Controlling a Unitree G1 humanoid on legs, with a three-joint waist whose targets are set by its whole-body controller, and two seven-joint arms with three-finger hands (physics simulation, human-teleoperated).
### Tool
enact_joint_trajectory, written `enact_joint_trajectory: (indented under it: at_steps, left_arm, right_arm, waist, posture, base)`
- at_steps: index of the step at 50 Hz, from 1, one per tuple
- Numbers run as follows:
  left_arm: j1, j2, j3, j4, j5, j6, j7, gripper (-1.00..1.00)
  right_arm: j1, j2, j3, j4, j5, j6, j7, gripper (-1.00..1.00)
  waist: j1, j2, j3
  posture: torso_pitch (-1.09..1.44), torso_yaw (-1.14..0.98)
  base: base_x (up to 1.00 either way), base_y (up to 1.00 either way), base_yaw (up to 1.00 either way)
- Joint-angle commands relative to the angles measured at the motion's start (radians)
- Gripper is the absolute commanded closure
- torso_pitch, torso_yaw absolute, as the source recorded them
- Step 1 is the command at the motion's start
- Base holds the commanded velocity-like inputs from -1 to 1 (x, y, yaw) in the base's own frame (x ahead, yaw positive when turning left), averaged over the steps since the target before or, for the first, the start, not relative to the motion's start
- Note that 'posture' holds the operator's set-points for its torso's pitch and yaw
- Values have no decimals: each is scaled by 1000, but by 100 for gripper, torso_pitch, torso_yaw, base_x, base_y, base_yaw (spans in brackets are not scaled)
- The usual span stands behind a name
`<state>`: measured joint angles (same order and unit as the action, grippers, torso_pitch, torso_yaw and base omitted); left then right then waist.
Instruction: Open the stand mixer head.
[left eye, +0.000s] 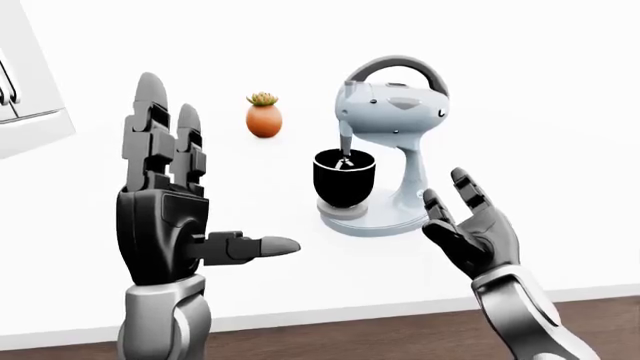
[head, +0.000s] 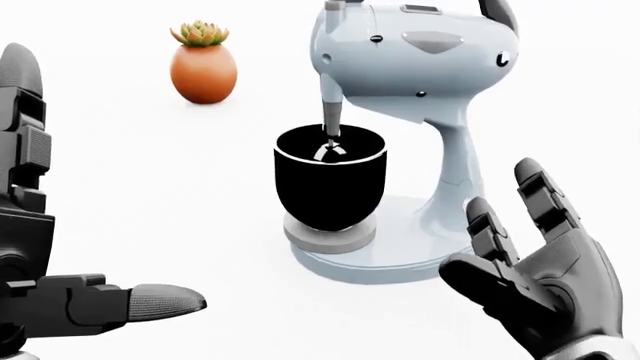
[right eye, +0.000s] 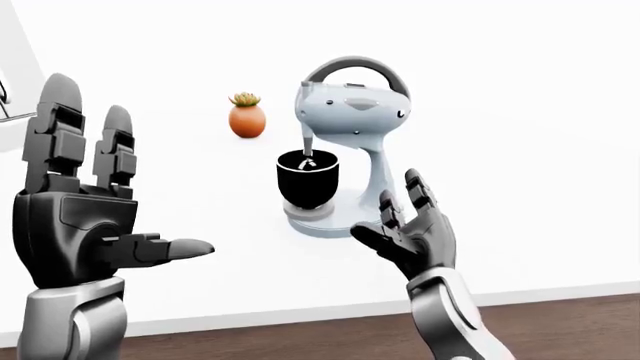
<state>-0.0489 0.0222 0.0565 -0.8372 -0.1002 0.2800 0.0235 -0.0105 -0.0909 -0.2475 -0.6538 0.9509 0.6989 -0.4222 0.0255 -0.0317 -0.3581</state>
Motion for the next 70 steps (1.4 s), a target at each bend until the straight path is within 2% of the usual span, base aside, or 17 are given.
enact_joint_trajectory:
  at_steps: [1,70]
  left_arm:
    - [-20,1,-2,-21,-1,-16,0,-100]
    - [-13,-3,-9,-7,-1,-27,0,-100]
  right_arm:
    - [-25,-4,-3,-24,-1,-25,14,-100]
    - [-104,-5,22,153,-128,-109,92,-100]
  waist:
    - [0,0,5]
    - [0,5,4]
  posture:
    - [-49,0]
    - [-49,0]
  base:
    - [0,0,0]
    - [0,0,0]
